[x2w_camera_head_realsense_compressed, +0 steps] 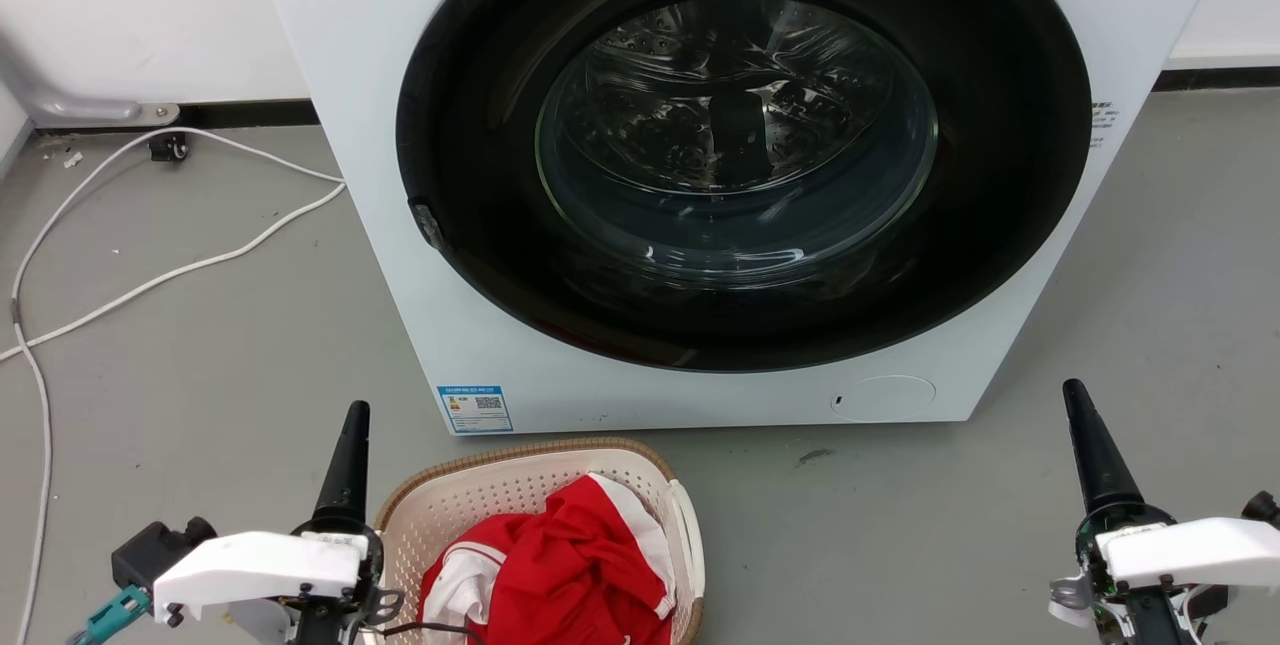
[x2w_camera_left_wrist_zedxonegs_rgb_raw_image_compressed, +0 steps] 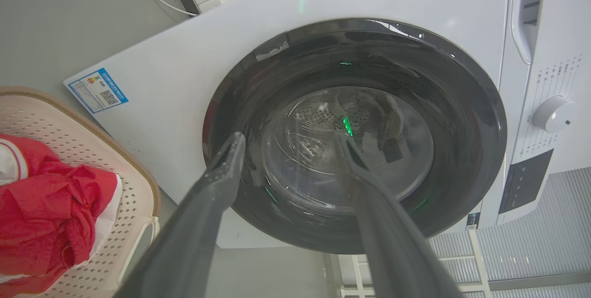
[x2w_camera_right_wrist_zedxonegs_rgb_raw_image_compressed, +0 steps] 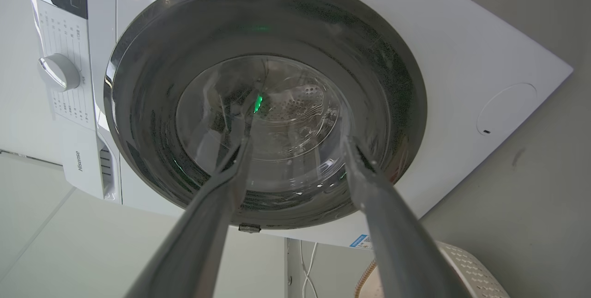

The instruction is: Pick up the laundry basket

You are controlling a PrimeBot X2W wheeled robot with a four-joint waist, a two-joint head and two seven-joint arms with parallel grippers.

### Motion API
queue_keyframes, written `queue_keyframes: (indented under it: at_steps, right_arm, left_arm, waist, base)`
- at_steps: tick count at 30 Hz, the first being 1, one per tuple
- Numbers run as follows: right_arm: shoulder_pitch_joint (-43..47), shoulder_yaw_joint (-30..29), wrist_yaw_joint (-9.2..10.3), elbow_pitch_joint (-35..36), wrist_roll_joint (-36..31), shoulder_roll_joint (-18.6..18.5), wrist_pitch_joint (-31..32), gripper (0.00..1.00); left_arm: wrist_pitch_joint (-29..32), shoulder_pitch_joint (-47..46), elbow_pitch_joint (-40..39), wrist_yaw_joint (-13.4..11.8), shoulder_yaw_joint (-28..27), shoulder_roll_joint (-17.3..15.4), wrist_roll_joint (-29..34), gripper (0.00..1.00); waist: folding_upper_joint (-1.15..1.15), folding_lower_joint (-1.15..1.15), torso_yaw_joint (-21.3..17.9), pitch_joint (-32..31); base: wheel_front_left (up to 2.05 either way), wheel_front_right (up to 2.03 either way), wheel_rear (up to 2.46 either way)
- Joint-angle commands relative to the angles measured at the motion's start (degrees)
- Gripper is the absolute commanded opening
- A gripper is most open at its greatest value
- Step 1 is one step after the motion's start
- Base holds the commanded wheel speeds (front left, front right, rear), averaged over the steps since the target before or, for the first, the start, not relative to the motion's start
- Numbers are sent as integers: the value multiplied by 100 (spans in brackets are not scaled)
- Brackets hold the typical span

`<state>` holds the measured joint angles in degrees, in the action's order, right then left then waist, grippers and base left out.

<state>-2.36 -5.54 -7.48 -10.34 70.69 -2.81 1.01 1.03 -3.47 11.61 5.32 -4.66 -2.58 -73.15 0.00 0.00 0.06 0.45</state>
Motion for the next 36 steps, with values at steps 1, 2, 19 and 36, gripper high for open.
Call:
queue_keyframes:
  at_steps: [1, 2, 19, 36]
  right_arm:
    - [-39, 29, -1, 180, -303, -9, -55, 100]
    - [-26, 40, -1, 209, -444, -9, -79, 100]
    - [166, 221, -1, 544, -2503, -10, -448, 100]
    - [300, 299, -2, 769, -3964, -11, -764, 100]
  left_arm:
    - [-58, -85, -151, -44, 33, -20, 263, 100]
    - [-84, -80, -173, -72, 54, -20, 394, 100]
    - [-453, -2, -359, -376, 371, -25, 2195, 100]
    - [-764, 39, -465, -502, 586, -29, 3546, 100]
  waist:
    - [0, 0, 0, 1]
    - [0, 0, 0, 1]
    - [0, 0, 6, 0]
    - [0, 0, 12, 17]
  base:
    - [0, 0, 0]
    - [0, 0, 0]
    - [0, 0, 0]
    - [0, 0, 0]
